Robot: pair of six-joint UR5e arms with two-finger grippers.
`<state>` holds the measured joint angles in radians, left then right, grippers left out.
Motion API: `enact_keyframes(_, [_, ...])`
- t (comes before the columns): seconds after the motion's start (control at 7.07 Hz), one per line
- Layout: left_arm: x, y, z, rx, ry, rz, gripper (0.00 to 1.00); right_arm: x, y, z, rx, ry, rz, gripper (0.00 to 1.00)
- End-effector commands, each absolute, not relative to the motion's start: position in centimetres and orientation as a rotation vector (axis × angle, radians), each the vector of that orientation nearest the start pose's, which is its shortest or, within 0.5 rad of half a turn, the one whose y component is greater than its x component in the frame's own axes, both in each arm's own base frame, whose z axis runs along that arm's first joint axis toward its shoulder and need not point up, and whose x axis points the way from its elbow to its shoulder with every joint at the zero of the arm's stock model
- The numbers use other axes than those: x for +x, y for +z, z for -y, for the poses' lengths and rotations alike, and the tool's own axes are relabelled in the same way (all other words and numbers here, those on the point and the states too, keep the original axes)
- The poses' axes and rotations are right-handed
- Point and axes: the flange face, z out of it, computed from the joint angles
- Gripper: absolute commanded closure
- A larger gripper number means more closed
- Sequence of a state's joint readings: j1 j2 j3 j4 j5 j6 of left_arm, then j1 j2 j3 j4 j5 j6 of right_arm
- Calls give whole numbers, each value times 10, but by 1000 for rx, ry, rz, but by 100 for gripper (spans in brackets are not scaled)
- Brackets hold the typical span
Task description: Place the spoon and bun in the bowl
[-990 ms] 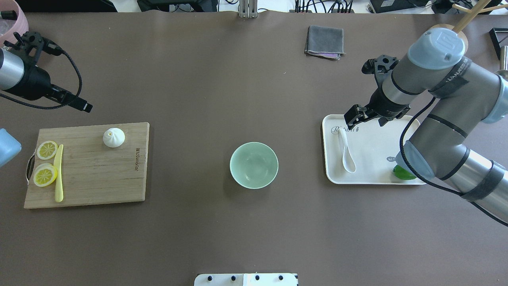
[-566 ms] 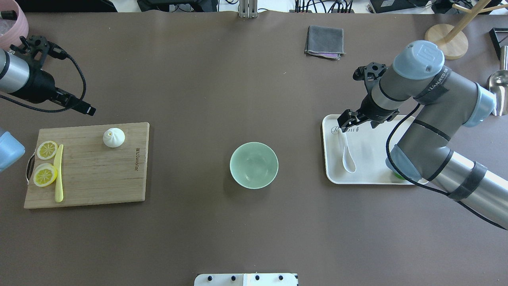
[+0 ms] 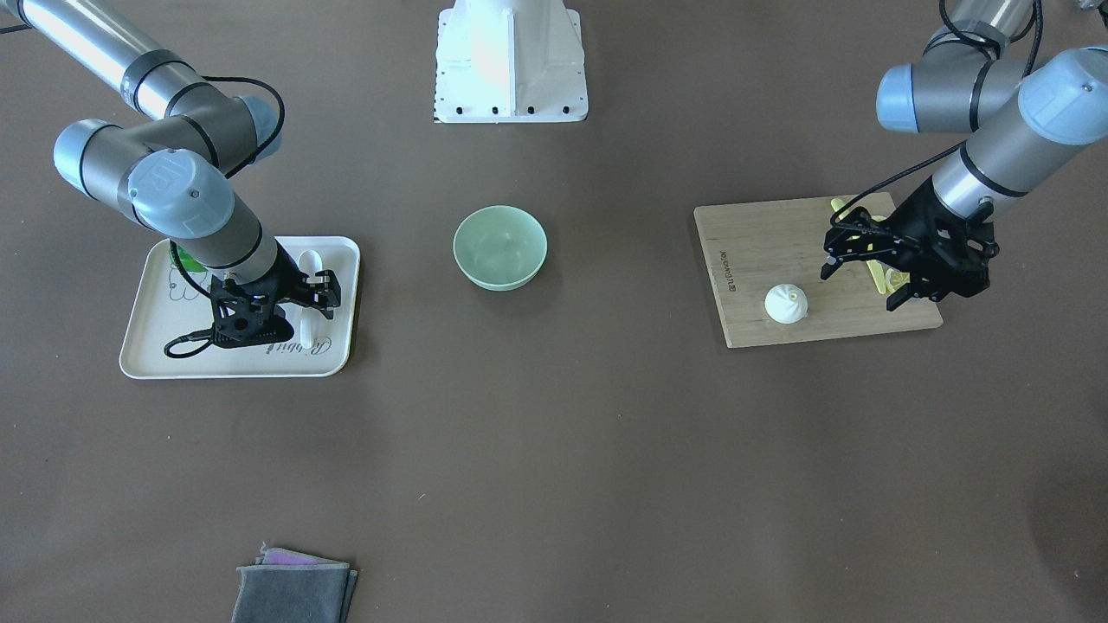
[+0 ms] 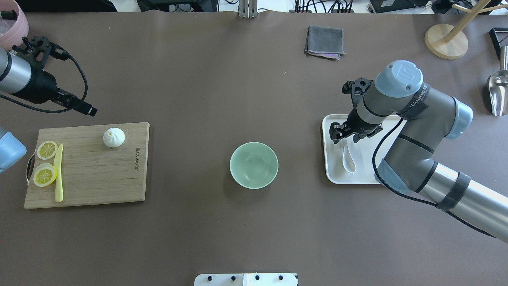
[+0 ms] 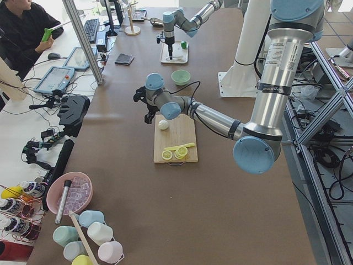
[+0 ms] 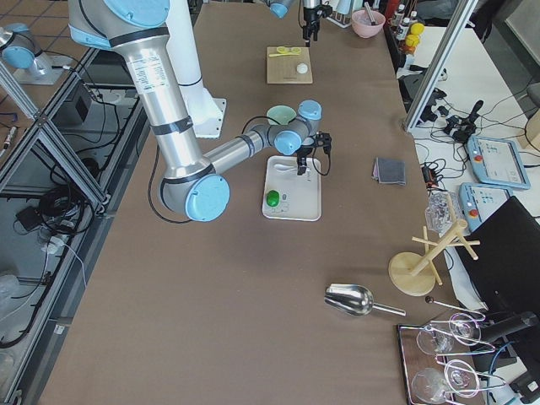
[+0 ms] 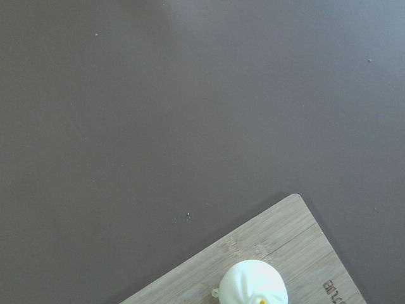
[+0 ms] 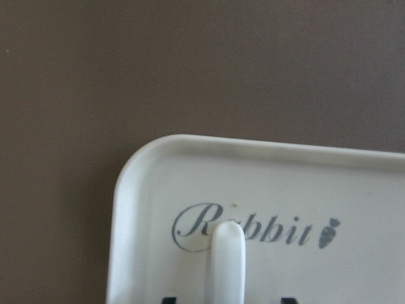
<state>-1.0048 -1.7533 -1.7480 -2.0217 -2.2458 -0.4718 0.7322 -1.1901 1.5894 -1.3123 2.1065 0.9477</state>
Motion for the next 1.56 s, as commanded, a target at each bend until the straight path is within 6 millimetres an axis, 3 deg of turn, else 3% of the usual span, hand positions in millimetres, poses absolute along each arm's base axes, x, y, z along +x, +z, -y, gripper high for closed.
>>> enact_keyframes(0.0, [245, 424, 519, 360, 359, -942, 3, -429, 417, 496, -4, -68, 810, 100])
enact_keyframes(0.14, [245, 424, 519, 358, 356, -943, 3, -428, 415, 495, 2, -69, 813, 100])
enact_keyframes(0.42, [244, 424, 518, 362, 356, -942, 3, -406, 385, 504, 25, -49, 849, 100])
enact_keyframes(0.71, [248, 434, 516, 342, 357, -934, 3, -389, 323, 504, 13, -34, 853, 100])
enact_keyframes(0.99, [287, 441, 500, 334, 384, -892, 3, -393, 287, 506, 22, -9, 883, 100])
enact_keyframes(1.41, [320, 464, 482, 316, 379, -912, 3, -407, 241, 507, 31, 11, 929, 100])
